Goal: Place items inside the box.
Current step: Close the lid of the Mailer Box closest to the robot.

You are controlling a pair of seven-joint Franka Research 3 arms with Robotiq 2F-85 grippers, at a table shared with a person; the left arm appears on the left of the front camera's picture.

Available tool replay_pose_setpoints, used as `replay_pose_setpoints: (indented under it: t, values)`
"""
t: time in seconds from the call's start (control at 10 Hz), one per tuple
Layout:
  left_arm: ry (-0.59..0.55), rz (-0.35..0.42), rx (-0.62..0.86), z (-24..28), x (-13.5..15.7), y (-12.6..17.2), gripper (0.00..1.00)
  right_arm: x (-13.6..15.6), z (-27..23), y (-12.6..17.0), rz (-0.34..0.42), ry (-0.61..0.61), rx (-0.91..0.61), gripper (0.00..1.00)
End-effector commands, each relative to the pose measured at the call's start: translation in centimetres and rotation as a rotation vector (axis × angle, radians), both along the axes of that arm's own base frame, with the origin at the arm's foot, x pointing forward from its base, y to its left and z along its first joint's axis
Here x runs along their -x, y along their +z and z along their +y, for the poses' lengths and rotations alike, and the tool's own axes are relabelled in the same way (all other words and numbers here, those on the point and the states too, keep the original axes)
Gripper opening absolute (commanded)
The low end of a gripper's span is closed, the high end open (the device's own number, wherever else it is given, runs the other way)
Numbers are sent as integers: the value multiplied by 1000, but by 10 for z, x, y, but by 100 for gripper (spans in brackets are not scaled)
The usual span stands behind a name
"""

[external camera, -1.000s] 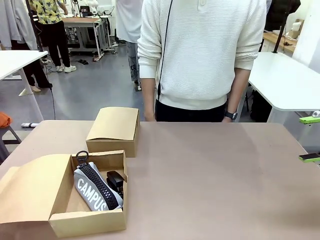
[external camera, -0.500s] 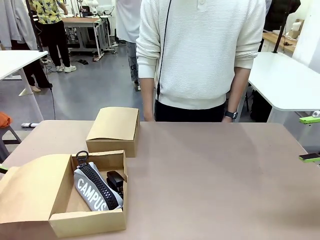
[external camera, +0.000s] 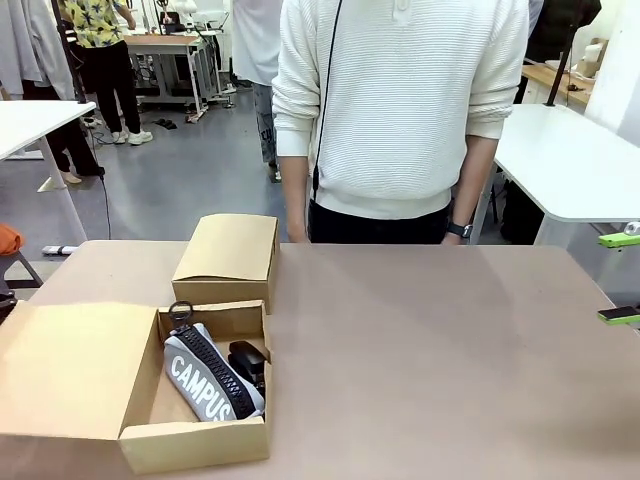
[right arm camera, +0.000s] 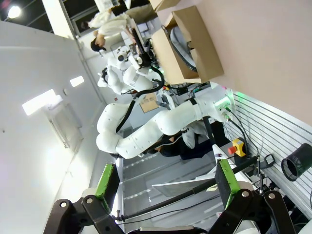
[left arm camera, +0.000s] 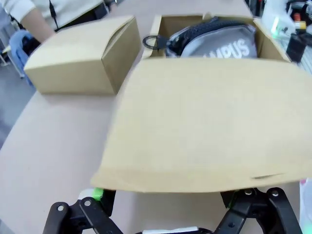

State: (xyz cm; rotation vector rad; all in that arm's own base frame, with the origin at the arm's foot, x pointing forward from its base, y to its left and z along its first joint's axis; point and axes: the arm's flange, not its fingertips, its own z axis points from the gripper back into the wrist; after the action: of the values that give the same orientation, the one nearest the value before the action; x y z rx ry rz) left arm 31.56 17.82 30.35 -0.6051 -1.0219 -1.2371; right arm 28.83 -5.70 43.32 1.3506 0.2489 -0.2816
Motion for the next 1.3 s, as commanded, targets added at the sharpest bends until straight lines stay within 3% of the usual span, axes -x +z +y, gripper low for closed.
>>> replay_pose_setpoints:
  t: [0.0,0.4,0.8,1.2]
  values:
    - [-11,-87,97,-13,24,-7,100,0,1,4,-1,-2,-14,100]
    - [-94,-173,196,-51,42,26,100,0,1,4,-1,-2,-14,100]
    - [-194,-154,228,-147,53,33,100,0,1,4,-1,-2,-14,100]
    - [-329,-103,223,-248,75,19,100,0,1,4,-1,-2,-14,100]
